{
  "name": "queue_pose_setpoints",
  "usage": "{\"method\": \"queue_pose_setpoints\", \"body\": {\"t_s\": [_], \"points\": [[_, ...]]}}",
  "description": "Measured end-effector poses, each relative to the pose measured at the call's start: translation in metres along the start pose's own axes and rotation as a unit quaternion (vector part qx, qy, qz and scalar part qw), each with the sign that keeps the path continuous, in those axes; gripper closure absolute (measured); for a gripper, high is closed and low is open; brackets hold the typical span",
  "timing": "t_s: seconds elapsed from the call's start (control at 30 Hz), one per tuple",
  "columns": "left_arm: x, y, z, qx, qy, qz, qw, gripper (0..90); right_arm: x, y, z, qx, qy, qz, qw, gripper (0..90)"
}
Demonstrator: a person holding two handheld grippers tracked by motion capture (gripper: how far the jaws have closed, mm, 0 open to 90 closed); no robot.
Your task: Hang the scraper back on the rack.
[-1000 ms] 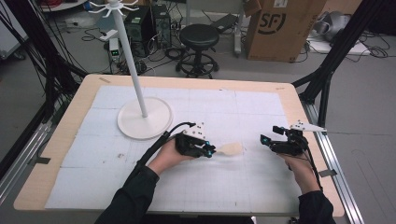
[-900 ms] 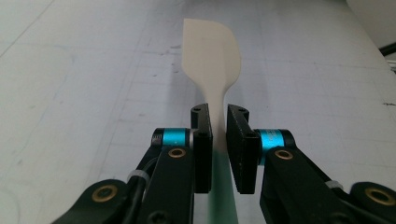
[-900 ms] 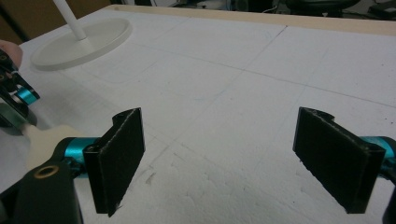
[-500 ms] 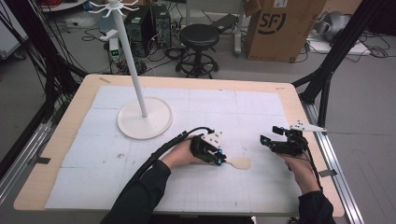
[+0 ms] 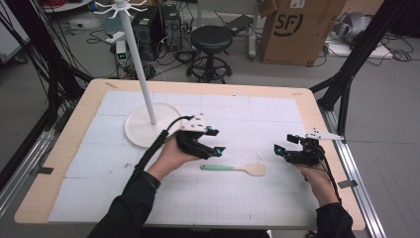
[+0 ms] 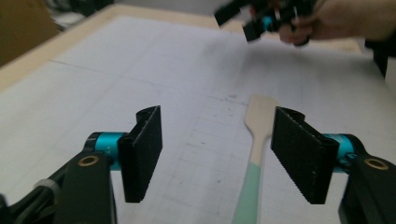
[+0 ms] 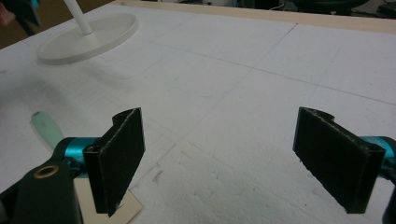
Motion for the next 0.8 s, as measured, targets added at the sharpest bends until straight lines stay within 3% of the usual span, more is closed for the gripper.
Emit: {"method": "queue_pose_setpoints", "body": {"t_s": [0.13, 0.17, 0.23, 0.3, 0.4, 0.5, 0.57, 0.7, 0.77, 0.8], "points": [[-0.014, -0.051, -0.018, 0.03, -0.03, 0.044, 0.9981, 29.6, -0.003, 0.002, 0.0, -0.001, -0.006, 0.002, 1.0, 15.9], [-0.014, -0.051, -0.018, 0.03, -0.03, 0.044, 0.9981, 29.3, -0.004, 0.002, 0.001, -0.001, -0.008, 0.002, 1.0, 15.9], [-0.022, -0.076, -0.033, 0.039, -0.049, 0.064, 0.9959, 29.0, -0.005, 0.003, 0.001, -0.002, -0.01, 0.004, 0.9999, 15.9], [-0.031, -0.099, -0.049, 0.038, -0.062, 0.096, 0.9927, 23.6, -0.01, 0.006, 0.001, -0.005, -0.018, 0.008, 0.9998, 15.9], [-0.041, -0.129, -0.073, 0.037, -0.073, 0.133, 0.9878, 22.5, -0.014, 0.008, 0.001, -0.009, -0.021, 0.014, 0.9996, 15.9], [-0.049, -0.153, -0.091, 0.05, -0.105, 0.152, 0.9816, 21.2, -0.023, 0.014, 0.003, -0.015, -0.03, 0.023, 0.9992, 15.9], [-0.054, -0.165, -0.099, 0.057, -0.12, 0.166, 0.9771, 19.5, -0.028, 0.017, 0.005, -0.015, -0.035, 0.029, 0.9988, 15.8], [-0.062, -0.186, -0.111, 0.064, -0.118, 0.2, 0.9705, 19.4, -0.041, 0.025, 0.008, -0.022, -0.05, 0.047, 0.9974, 15.8], [-0.064, -0.188, -0.113, 0.065, -0.121, 0.204, 0.9692, 19.4, -0.045, 0.028, 0.008, -0.026, -0.055, 0.053, 0.9967, 15.8], [-0.065, -0.191, -0.116, 0.066, -0.124, 0.208, 0.968, 19.4, -0.053, 0.033, 0.008, -0.035, -0.064, 0.065, 0.9952, 15.8]]}}
Point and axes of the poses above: each handheld gripper's, and its own axes: y roughly forward along the jaws, z roughly out of its top, x roughly to its right, the point moved 7 cm from there along y, roughly forward along the jaws, and after that the axes turned 6 degrees about -x, right-handed, at the moved point
